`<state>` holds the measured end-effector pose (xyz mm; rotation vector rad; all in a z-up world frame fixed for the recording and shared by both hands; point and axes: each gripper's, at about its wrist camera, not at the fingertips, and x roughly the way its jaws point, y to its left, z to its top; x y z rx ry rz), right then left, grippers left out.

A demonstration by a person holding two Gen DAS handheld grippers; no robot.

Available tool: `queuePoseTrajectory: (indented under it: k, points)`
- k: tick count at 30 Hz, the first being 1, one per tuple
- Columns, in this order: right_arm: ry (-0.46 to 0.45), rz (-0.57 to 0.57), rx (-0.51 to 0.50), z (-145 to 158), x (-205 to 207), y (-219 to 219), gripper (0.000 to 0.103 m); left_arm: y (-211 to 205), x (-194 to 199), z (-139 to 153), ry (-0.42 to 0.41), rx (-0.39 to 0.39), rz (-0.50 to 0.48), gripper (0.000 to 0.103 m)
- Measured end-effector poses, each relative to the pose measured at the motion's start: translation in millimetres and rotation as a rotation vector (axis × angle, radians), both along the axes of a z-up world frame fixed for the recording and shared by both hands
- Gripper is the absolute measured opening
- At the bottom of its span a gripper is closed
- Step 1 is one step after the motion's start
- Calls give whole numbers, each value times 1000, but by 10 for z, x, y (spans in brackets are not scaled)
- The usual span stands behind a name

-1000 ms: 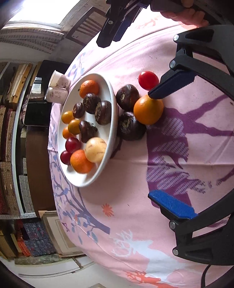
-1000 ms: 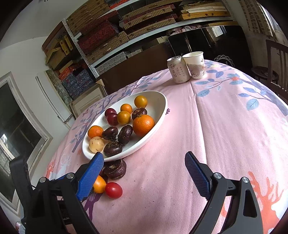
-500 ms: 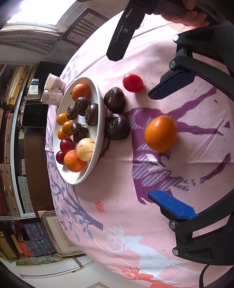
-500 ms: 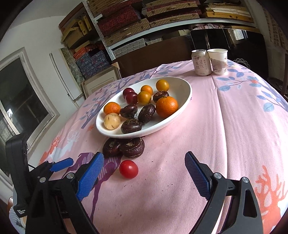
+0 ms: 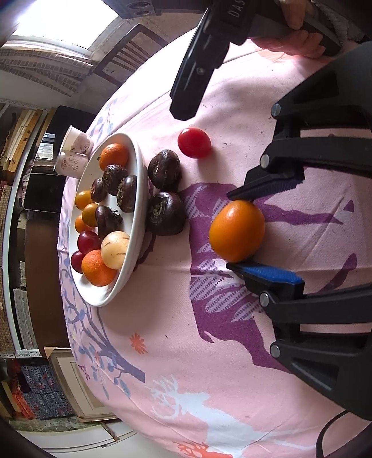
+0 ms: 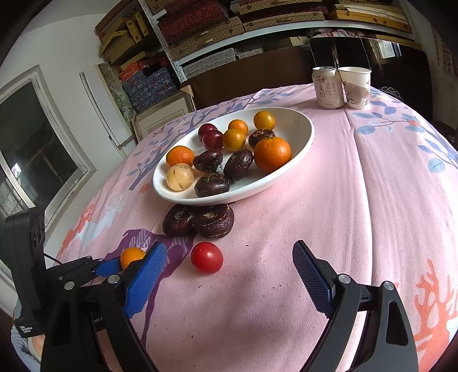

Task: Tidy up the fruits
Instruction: 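Grasp an orange with the left gripper while the right grasps a small red plum, then place the orange and red plum on the plate and open both grippers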

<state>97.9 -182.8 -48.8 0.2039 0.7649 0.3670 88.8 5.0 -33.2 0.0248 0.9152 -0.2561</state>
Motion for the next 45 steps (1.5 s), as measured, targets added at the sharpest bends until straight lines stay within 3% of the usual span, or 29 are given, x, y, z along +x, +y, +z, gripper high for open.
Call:
queuePoseTrajectory:
  k: [4,9,14,17,21,31,37,45]
  points:
    - [24,42,-18,-45,16,82,65,3,4,3,0,-3,3,42]
    - [36,85,-66,-90,12,223,60,-1,13,0,-1,5,2,42]
    - [47,111,-77,-112,20,272,30,-17,16,-5,-1,15,-2,42]
    - [29,102,-49,-73,-4,211,24,-16,11,3,-4,8,-5,42]
    - [15,94,-40,-41,-18,186,23,-18,-12,35,-21,-5,-12,41]
    - [84,121,-52,-159,109,283,28,-85,14,-4,-5,19,-27,41]
    - [51,153,-37,-108,56,305,25,-66,24,-1,-5,-1,-25,41]
    - [-4,86,19,14,-25,108,25,-25,-81,224,-112,-43,-22,41]
